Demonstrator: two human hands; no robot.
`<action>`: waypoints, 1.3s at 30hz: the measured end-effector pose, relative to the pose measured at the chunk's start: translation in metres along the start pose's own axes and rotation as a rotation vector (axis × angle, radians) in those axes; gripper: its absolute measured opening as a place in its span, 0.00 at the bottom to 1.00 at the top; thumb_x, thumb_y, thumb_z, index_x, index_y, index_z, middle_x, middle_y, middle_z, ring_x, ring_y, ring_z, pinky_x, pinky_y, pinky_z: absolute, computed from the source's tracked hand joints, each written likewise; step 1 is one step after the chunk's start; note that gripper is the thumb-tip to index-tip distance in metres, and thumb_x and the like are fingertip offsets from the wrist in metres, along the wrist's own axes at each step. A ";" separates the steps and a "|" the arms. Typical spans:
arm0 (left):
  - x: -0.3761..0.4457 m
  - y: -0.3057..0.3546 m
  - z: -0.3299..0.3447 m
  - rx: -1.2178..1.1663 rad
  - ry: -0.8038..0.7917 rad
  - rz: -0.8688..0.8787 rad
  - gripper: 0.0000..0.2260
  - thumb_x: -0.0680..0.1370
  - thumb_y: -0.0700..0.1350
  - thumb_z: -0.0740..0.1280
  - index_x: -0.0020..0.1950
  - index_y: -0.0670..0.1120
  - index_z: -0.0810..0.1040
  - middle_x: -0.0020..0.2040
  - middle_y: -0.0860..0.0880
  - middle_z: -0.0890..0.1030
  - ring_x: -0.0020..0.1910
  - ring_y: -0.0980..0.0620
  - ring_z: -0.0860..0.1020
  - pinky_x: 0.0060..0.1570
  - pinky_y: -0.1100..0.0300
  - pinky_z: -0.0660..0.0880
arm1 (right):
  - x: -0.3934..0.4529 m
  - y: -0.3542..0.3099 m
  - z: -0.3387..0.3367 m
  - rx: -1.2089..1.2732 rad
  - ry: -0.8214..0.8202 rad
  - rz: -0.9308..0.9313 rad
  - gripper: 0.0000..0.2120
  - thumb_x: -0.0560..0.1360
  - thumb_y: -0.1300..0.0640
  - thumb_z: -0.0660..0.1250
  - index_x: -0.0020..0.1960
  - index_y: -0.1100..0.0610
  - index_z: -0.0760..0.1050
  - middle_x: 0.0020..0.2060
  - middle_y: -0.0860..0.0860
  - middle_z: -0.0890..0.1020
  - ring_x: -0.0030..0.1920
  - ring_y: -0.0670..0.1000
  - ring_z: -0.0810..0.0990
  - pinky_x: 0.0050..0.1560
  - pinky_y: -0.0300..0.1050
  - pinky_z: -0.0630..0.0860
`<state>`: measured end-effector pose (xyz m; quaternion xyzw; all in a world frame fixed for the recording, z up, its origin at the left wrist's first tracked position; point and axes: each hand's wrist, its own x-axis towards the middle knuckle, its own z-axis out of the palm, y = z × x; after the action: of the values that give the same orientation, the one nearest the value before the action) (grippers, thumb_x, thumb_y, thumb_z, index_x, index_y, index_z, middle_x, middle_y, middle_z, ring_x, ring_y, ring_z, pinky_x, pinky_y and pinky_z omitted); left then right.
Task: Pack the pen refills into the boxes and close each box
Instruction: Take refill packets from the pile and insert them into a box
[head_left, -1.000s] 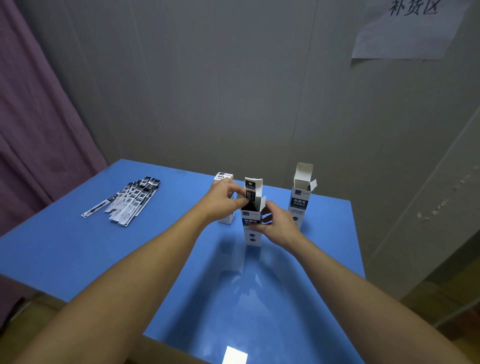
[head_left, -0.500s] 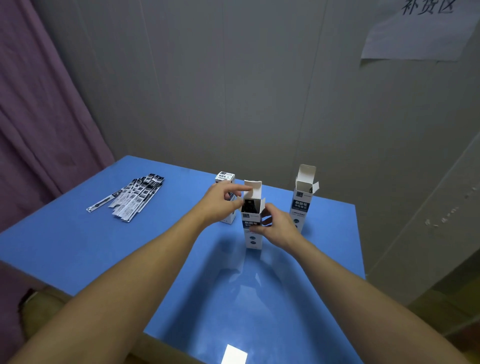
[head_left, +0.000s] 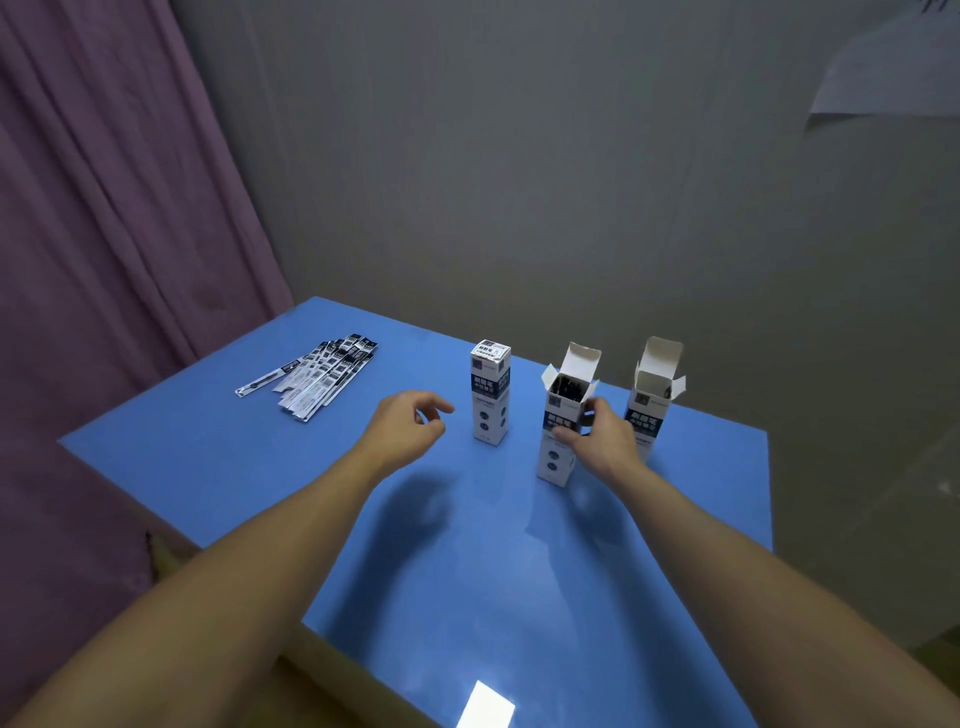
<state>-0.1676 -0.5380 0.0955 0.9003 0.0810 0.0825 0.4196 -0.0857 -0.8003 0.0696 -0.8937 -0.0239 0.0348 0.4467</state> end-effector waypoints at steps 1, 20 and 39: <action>-0.002 -0.005 -0.001 0.019 -0.003 -0.020 0.12 0.75 0.38 0.65 0.51 0.54 0.83 0.44 0.52 0.80 0.37 0.49 0.77 0.40 0.56 0.75 | 0.000 0.000 0.000 -0.008 -0.006 0.004 0.23 0.75 0.54 0.74 0.66 0.59 0.70 0.53 0.50 0.76 0.50 0.50 0.74 0.47 0.42 0.68; -0.041 -0.069 -0.034 0.501 0.027 -0.281 0.15 0.77 0.50 0.65 0.63 0.52 0.77 0.52 0.52 0.78 0.50 0.50 0.78 0.52 0.51 0.78 | -0.047 -0.027 0.039 -0.834 -0.485 -0.063 0.04 0.76 0.58 0.60 0.49 0.57 0.70 0.41 0.51 0.72 0.43 0.53 0.75 0.39 0.44 0.72; -0.071 -0.210 -0.202 0.651 0.036 -0.383 0.17 0.79 0.51 0.61 0.66 0.50 0.74 0.63 0.50 0.76 0.63 0.48 0.74 0.59 0.53 0.75 | -0.062 -0.184 0.244 -0.856 -0.449 -0.341 0.16 0.77 0.58 0.60 0.64 0.56 0.69 0.61 0.55 0.75 0.61 0.57 0.75 0.54 0.48 0.74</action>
<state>-0.2969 -0.2703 0.0564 0.9536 0.2769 -0.0118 0.1179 -0.1700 -0.5000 0.0738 -0.9504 -0.2769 0.1394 0.0241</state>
